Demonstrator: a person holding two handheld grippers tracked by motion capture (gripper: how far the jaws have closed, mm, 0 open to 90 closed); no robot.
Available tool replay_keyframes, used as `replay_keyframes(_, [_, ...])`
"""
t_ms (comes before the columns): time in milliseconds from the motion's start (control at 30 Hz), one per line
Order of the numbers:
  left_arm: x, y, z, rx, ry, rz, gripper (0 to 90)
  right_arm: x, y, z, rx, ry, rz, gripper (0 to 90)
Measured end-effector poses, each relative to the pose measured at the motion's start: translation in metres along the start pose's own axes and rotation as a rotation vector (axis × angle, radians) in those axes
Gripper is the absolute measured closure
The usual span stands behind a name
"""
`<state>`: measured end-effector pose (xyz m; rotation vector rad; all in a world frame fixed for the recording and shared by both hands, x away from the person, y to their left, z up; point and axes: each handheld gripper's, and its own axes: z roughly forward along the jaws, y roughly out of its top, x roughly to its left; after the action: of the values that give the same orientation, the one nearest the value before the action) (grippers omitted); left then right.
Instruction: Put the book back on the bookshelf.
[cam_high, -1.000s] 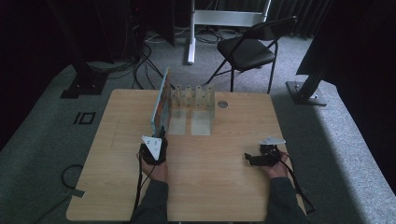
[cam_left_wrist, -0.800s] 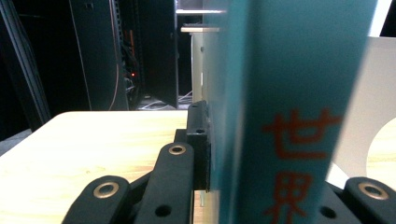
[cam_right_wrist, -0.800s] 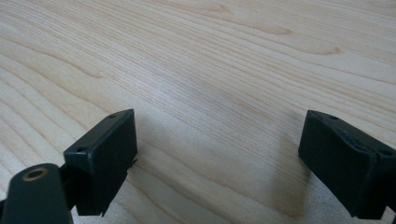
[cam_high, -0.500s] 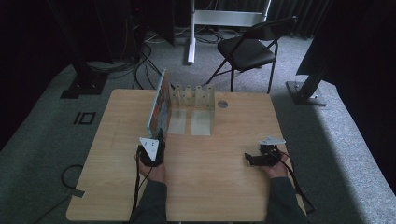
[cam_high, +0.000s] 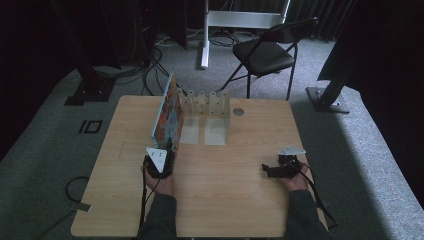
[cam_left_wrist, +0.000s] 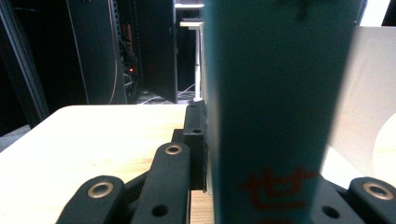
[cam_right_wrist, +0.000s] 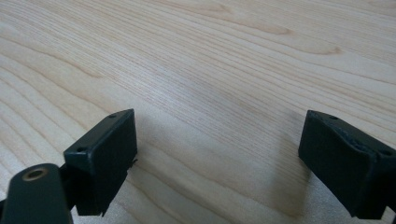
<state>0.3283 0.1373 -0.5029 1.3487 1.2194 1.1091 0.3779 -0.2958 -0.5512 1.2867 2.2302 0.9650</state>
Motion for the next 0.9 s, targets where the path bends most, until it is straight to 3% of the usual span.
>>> replay_keyframes(500, [0.005,-0.001,-0.004,0.024,-0.028,0.032,69.4,0.000,0.000,0.000,0.000,0.000,0.000,11.2])
replay_keyframes(767, [0.010,0.000,-0.010,0.053,-0.082,0.029,63.6,0.000,0.000,0.000,0.000,-0.001,0.000,11.2])
replay_keyframes(833, [0.012,0.001,-0.012,0.054,-0.120,0.023,61.9,0.000,0.000,0.000,0.000,0.000,-0.001,11.2])
replay_keyframes(900, [0.014,0.001,-0.014,0.062,-0.127,0.036,60.8,0.000,0.000,0.000,0.000,0.000,0.000,11.2])
